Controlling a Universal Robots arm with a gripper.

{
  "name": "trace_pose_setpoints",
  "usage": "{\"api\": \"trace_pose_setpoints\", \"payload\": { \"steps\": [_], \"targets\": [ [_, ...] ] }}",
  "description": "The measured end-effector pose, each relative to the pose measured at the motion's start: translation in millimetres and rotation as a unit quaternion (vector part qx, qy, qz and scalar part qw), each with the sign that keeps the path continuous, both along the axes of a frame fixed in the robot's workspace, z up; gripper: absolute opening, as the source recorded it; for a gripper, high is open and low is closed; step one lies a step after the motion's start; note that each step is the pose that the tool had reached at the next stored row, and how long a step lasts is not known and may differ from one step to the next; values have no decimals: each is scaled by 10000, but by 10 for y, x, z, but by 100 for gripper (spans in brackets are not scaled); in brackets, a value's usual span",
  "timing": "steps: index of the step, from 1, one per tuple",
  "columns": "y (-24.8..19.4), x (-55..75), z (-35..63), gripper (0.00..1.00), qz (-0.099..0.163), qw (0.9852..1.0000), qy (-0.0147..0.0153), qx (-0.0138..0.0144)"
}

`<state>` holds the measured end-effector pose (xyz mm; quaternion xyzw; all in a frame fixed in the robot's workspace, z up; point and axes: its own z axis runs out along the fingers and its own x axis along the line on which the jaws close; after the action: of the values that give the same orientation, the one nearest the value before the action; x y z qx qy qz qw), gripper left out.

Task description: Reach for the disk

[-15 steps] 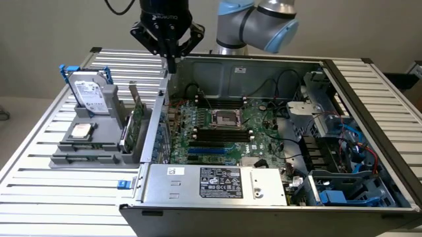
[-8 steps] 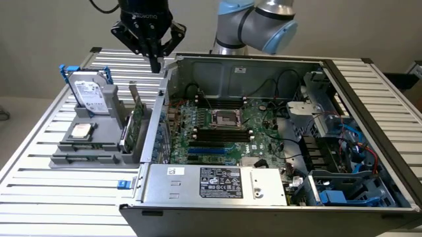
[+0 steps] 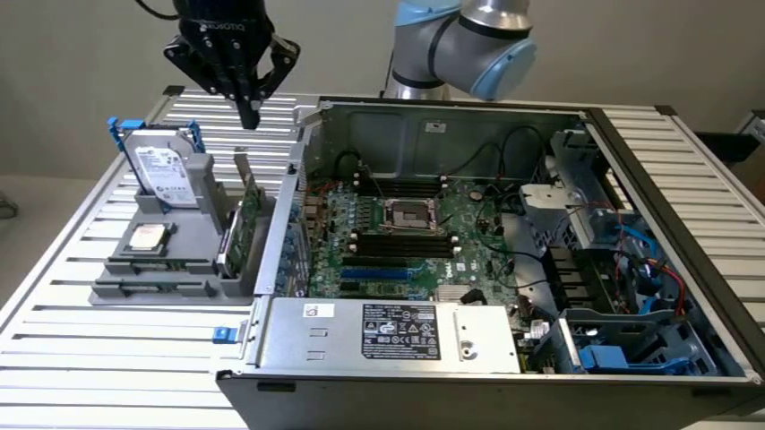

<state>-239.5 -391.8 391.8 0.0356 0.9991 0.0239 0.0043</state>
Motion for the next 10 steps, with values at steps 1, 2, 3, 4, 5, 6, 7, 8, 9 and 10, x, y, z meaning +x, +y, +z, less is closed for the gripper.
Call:
{"api": "trace_pose_setpoints", "payload": {
  "steps": [1,2,3,4,5,6,7,8,9,10],
  "targets": [
    [23,-45,-4,11,1,10000,0,0],
    [45,-90,-9,11,0,10000,0,0],
    [69,-139,-14,11,0,10000,0,-1],
    [90,-184,-19,11,1,10000,0,-1],
    [111,-229,-25,11,1,10000,1,-1],
    [132,-274,-32,11,0,10000,1,-1],
    [153,-319,-40,11,0,10000,-1,-1],
    [173,-364,-52,11,1,10000,-4,0],
    [191,-409,-65,11,0,10000,-9,0],
    [208,-457,-83,11,0,10000,-16,-1]
  ]
}}
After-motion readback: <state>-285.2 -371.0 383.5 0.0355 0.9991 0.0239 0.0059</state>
